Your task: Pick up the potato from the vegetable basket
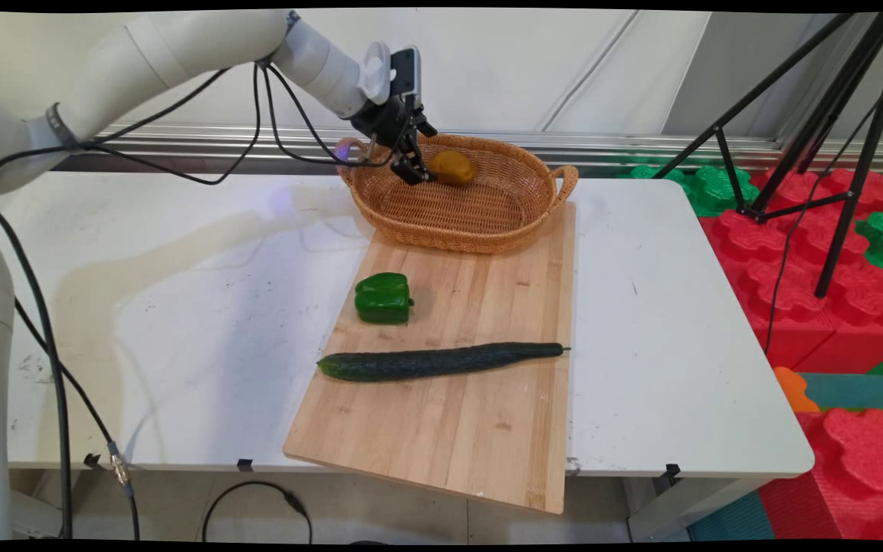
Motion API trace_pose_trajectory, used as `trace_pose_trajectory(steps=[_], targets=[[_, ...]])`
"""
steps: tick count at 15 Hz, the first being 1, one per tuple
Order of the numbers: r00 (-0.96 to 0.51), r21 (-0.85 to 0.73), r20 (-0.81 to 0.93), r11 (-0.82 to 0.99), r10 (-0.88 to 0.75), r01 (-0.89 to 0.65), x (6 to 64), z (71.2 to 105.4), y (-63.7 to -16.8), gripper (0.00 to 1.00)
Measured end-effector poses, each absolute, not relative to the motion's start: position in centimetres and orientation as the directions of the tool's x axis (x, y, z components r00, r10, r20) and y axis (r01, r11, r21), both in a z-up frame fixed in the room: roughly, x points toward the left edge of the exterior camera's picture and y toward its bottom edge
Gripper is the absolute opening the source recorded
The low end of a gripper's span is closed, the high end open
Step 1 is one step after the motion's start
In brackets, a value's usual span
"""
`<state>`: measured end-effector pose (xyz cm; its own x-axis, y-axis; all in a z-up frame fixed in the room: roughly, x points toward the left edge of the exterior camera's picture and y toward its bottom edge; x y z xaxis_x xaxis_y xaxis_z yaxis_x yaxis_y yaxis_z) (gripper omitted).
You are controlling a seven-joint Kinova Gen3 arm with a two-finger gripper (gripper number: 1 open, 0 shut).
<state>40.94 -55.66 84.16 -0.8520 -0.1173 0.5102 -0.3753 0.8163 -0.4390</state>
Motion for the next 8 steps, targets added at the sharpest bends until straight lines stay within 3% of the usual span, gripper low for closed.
trace_pose_trajectory(steps=[8], targets=[[-0.887,-0.494,0.460,0.814,-0.053,-0.305,39.9,81.0,-58.5,1.00]])
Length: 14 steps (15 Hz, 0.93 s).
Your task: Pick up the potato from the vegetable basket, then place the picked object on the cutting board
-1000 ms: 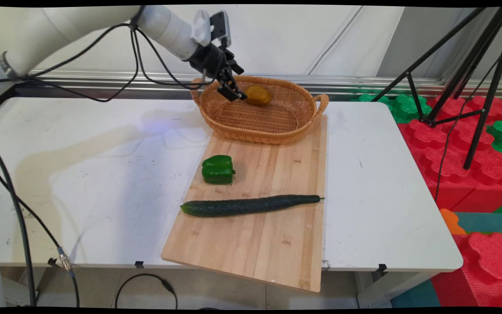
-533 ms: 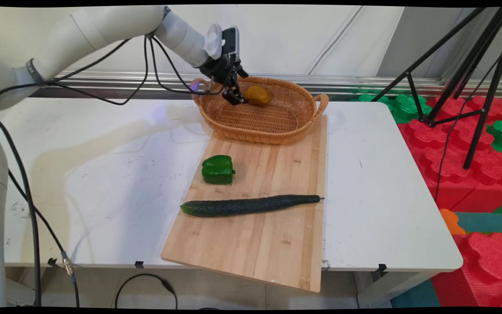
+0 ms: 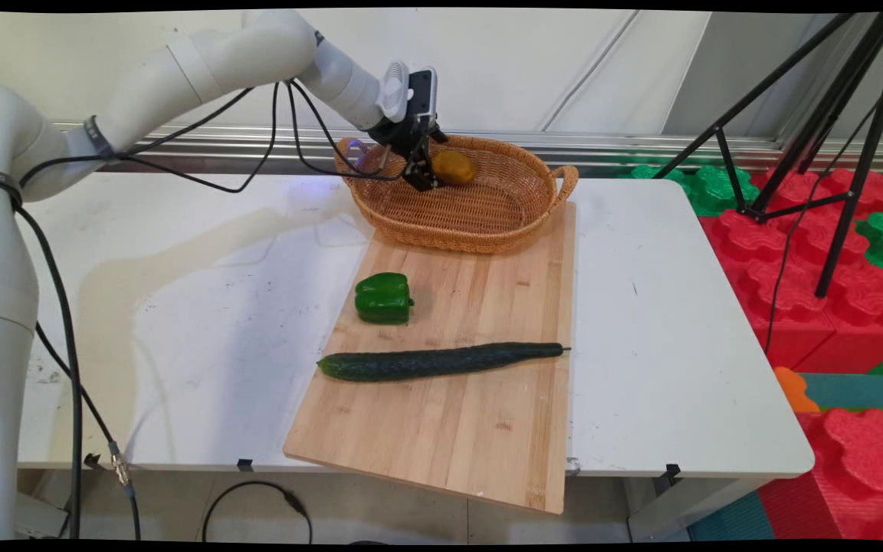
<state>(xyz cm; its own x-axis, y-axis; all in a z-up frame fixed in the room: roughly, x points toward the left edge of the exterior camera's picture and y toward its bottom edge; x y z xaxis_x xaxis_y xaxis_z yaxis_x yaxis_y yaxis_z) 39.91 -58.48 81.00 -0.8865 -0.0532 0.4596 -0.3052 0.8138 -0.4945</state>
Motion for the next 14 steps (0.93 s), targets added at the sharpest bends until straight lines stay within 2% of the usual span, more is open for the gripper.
trace_pose_trajectory(steps=[9,10,14], targets=[[-0.898,-0.535,0.440,0.802,-0.002,-0.264,39.2,79.1,-60.0,1.00],[-0.898,-0.537,0.440,0.803,0.004,-0.260,39.1,79.0,-60.0,0.00],[-0.899,-0.543,0.437,0.804,0.023,-0.243,39.0,78.7,-60.0,0.00]])
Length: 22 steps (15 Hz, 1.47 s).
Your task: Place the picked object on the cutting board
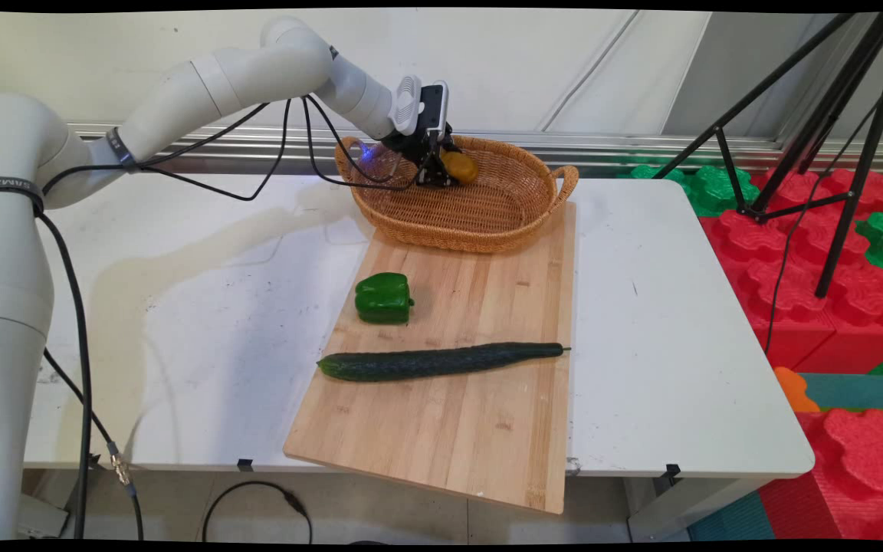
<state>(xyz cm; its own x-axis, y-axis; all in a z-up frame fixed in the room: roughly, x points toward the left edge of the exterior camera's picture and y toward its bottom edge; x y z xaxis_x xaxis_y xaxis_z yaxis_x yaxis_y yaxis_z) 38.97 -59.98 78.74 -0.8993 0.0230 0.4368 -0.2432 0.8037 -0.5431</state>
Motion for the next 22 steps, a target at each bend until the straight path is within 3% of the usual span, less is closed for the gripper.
trace_pose_trajectory(steps=[12,22], targets=[[-0.877,-0.543,0.481,0.786,0.004,-0.295,41.1,81.5,-56.6,0.00],[-0.815,-0.484,0.579,0.791,-0.031,-0.374,43.8,88.5,-49.2,0.00]])
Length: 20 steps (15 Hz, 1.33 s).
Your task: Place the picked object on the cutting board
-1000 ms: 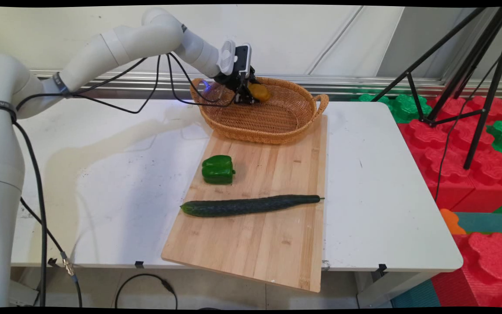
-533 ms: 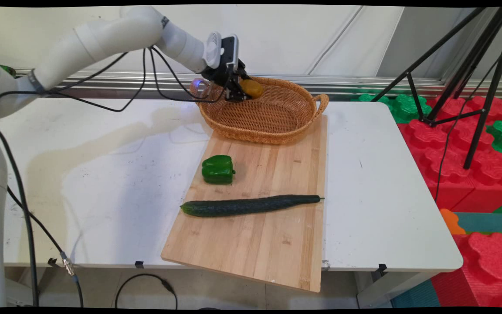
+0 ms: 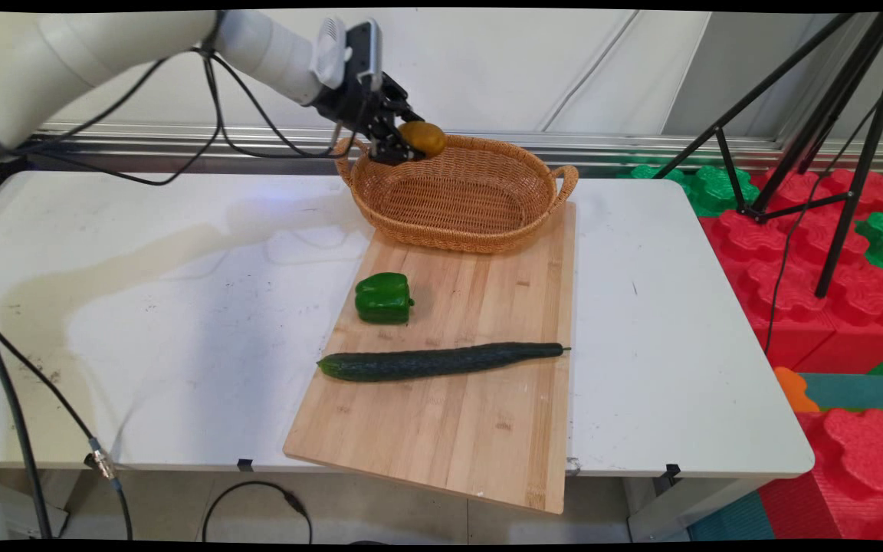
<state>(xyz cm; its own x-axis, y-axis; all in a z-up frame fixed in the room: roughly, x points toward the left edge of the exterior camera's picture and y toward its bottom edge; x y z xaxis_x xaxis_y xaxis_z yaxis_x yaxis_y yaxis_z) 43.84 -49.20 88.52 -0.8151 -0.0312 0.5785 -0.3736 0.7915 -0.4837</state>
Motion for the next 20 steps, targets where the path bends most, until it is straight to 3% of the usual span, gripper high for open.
trace_pose_trajectory(steps=[10,20], targets=[[-0.726,-0.283,0.673,0.859,-0.138,-0.426,44.9,93.9,-40.8,0.00],[-0.679,-0.109,0.702,0.910,-0.214,-0.399,40.9,93.0,-36.6,0.00]])
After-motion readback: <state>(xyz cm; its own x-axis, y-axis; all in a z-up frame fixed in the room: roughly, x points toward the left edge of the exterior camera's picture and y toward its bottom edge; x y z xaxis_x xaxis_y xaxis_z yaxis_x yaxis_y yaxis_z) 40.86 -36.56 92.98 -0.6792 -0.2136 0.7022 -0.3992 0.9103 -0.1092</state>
